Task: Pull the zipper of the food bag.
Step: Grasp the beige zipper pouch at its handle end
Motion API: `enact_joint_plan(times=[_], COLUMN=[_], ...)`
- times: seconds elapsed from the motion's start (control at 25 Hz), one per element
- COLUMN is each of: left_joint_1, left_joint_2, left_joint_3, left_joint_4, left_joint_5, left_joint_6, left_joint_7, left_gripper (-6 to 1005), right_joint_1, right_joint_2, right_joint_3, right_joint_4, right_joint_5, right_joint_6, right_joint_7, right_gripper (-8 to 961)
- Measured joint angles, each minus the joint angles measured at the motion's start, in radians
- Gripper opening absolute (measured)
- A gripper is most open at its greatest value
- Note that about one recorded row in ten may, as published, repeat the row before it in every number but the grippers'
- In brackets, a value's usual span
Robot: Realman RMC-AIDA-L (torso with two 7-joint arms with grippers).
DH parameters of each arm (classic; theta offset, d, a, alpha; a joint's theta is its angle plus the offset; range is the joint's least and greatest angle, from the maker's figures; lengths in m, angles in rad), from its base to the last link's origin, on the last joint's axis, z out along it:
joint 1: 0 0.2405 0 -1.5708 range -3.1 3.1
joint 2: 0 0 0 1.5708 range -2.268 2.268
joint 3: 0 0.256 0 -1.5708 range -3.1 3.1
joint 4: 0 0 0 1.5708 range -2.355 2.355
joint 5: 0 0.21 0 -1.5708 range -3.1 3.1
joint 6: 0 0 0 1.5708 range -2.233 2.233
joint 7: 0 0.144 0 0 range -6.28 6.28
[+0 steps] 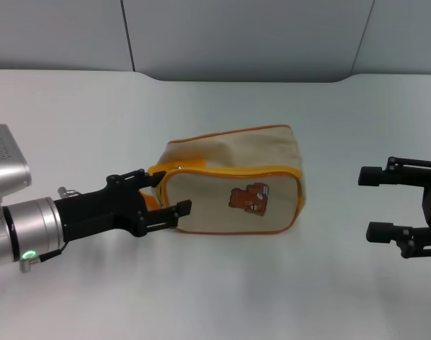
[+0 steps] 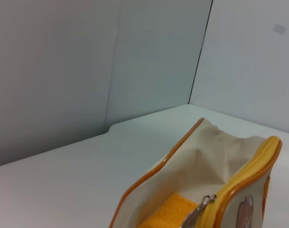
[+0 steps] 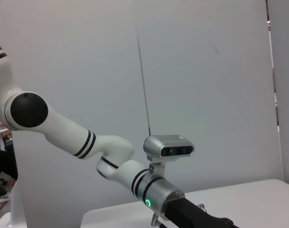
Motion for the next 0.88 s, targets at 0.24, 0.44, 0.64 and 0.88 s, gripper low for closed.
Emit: enact_joint_plan(times=[0.24,0.44,0.64,0.88], left_joint_1=[-0.02,-0.032,-0.028,-0.002], left_joint_2=[-0.002,-0.003,-0.003,-0.003], left_joint_3=[0.001,-0.001,-0.008,-0.009], left_joint_4=[-0.019,-0.046,-0.049,-0.05], left_joint_5=[-0.002,-0.004,-0.009,-0.053], left_joint_6=[-0.05,-0.071,-0.049,0.046], left_joint_7=[0.018,0.053,0.085,0.25], left_gripper=[730,505,300,239], right_joint_1=[0.003,0.003,0.004,0.005], right_joint_2=[0.002,0.002,0.002,0.005], right_joint_3=[0.006,0.008,0.01,0.025], right_joint_4=[0.0,0.0,0.0,0.0], right_joint_5=[0.001,0.001,0.001,0.002], right_joint_6=[0.002,0.002,0.002,0.002], right_joint_7=[0.0,0.0,0.0,0.0], right_gripper=[755,755,755,755])
